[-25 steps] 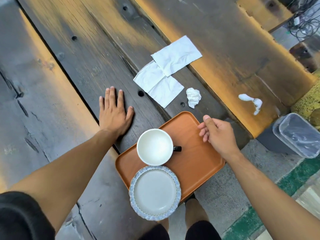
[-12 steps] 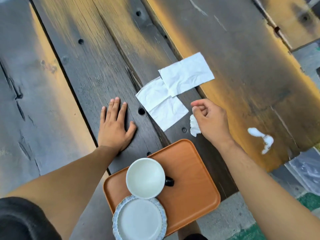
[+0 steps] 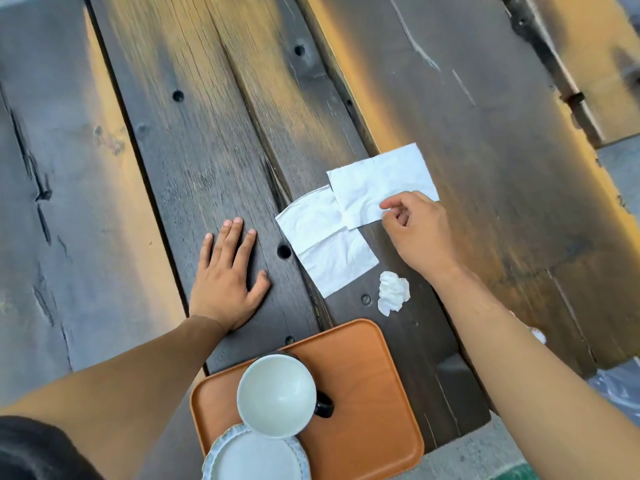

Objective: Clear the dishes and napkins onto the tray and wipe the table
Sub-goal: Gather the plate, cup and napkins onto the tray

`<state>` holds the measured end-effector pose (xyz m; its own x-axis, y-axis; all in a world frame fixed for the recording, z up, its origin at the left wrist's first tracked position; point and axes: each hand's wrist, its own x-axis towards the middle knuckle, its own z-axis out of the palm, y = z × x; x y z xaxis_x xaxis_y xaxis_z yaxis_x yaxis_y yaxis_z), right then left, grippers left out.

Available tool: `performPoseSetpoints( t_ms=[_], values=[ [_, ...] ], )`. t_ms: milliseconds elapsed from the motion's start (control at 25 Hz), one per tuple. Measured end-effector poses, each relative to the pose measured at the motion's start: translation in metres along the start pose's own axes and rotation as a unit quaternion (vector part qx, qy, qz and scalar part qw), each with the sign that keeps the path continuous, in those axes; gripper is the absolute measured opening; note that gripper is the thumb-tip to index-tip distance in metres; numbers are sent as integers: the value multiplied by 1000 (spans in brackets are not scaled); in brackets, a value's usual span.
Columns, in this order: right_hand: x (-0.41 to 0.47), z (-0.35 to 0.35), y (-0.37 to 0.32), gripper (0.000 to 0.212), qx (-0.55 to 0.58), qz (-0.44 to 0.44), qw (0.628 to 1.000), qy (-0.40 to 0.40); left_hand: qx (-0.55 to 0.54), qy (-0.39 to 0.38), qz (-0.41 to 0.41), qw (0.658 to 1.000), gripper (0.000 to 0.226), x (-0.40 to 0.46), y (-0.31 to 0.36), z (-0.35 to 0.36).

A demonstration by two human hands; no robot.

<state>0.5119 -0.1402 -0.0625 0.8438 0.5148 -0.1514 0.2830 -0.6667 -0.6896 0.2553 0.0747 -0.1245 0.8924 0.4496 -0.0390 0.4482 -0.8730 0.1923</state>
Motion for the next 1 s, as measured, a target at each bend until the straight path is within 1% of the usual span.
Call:
performPoseSetpoints(
  t_ms=[160, 280, 360, 440, 520, 600, 720, 760, 880, 1000],
  values=[
    [-29, 1, 6, 12, 16, 53, 998, -25, 1, 2, -1, 1000, 75, 0, 0, 0],
    [-55, -3, 7, 8, 2, 64, 997, -48, 2, 5, -2, 1000, 75, 0, 1, 1],
    [-72, -7, 8, 25, -45, 84, 992, -84, 3, 6, 1, 1000, 75, 0, 1, 1],
    [-89, -9, 10, 42, -119, 106, 979, -129, 3, 8, 2, 1000, 75, 0, 1, 0],
    [-104, -9, 15, 43, -137, 104, 976, -134, 1, 7, 2, 1000, 76, -1, 1, 0],
    [-116, -8, 19, 39, -89, 95, 986, -107, -1, 8, 0, 1000, 76, 0, 1, 0],
    [-126, -10, 15, 43, 22, 104, 990, -90, -7, 5, -4, 1000, 76, 0, 1, 0],
    [-131, -11, 11, 41, 37, 93, 990, -97, -8, 4, -5, 1000, 76, -1, 1, 0],
    [-153, -10, 2, 33, 15, 12, 989, -145, -9, -3, -10, 1000, 76, -2, 1, -1],
    [-181, 0, 0, 33, -3, -51, 978, -202, -11, 2, -9, 1000, 75, -2, 1, -1]
  ],
)
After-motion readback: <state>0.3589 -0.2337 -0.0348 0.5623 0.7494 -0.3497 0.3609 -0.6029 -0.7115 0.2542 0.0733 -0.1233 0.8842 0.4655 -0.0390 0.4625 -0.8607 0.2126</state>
